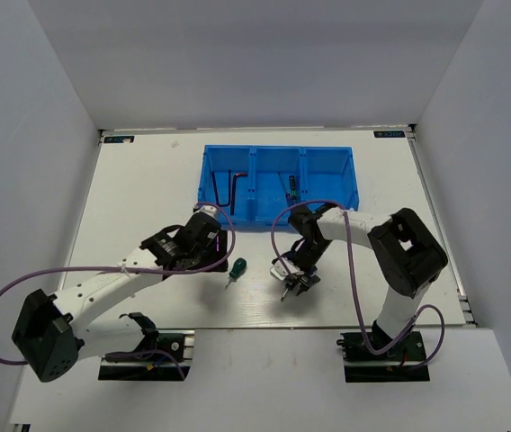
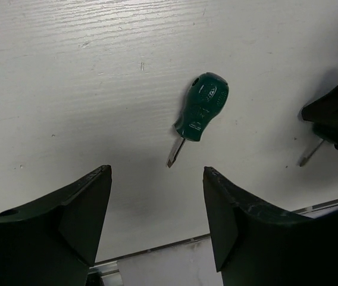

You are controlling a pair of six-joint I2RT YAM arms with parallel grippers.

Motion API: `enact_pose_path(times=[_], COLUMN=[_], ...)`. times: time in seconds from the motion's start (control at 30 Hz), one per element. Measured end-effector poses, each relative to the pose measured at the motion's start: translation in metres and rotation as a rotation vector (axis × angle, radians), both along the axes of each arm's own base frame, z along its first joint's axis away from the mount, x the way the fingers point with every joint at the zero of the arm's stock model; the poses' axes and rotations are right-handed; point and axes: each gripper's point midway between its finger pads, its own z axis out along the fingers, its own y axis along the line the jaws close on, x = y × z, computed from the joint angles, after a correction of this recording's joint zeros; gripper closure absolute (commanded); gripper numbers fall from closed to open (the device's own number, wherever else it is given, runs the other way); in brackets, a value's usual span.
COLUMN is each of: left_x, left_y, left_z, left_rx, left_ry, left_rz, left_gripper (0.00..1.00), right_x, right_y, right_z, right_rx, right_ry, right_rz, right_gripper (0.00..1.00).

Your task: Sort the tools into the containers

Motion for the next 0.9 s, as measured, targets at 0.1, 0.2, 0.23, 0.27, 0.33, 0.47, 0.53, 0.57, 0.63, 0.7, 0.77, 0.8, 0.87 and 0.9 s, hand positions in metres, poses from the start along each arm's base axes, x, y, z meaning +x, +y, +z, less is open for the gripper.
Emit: enact_pose_path(times=[0.1,0.2,0.23,0.27,0.33,0.47,0.53,0.57,0.63,0.7,0.77,0.8,0.87,0.9], left_x=[0.003,0.009,0.010,0.012,0.014,0.017,0.017,0.016,0.016,0.016,0.016,0.016,0.016,0.015], left_y=[-0.003,-0.008,-0.009,-0.011,-0.014,-0.020,-0.025,-0.027,-0.031,-0.035,-0.039,-0.042,-0.045,-0.047], left_z=[-0.007,-0.007,-0.006,-0.005,-0.002,-0.002,-0.005,-0.007,-0.012,-0.016,-0.020,-0.021,-0.021,-0.021], left_rx=[0.020,0.017,0.013,0.009,0.000,-0.014,-0.013,-0.009,-0.004,0.004,0.014,0.015,0.016,0.016], left_ry=[0.012,0.003,-0.002,-0.007,-0.016,-0.025,-0.020,-0.014,-0.007,0.001,0.008,0.010,0.009,0.006], left_rz=[-0.011,-0.019,-0.020,-0.022,-0.025,-0.048,-0.070,-0.083,-0.108,-0.130,-0.149,-0.160,-0.178,-0.191], left_gripper=[0.27,0.27,0.28,0.28,0.29,0.31,0.31,0.31,0.31,0.31,0.31,0.31,0.31,0.30], right_x=[0.002,0.012,0.016,0.021,0.030,0.042,0.041,0.039,0.035,0.033,0.032,0.031,0.030,0.029], right_y=[0.009,0.021,0.025,0.029,0.033,0.031,0.026,0.023,0.018,0.016,0.016,0.016,0.016,0.016], right_z=[0.000,0.001,0.001,0.001,0.001,0.003,0.003,0.004,0.007,0.013,0.020,0.023,0.031,0.035], right_rx=[-0.002,0.015,0.021,0.027,0.035,0.018,-0.005,-0.022,-0.041,-0.044,-0.040,-0.037,-0.037,-0.035], right_ry=[-0.020,-0.068,-0.085,-0.100,-0.136,-0.188,-0.184,-0.173,-0.155,-0.148,-0.143,-0.141,-0.126,-0.120], right_rz=[-0.047,-0.083,-0.098,-0.111,-0.135,-0.183,-0.199,-0.208,-0.225,-0.241,-0.266,-0.278,-0.315,-0.334], right_gripper=[0.31,0.42,0.46,0.54,0.66,1.00,1.00,1.00,1.00,1.00,1.00,1.00,1.00,1.00])
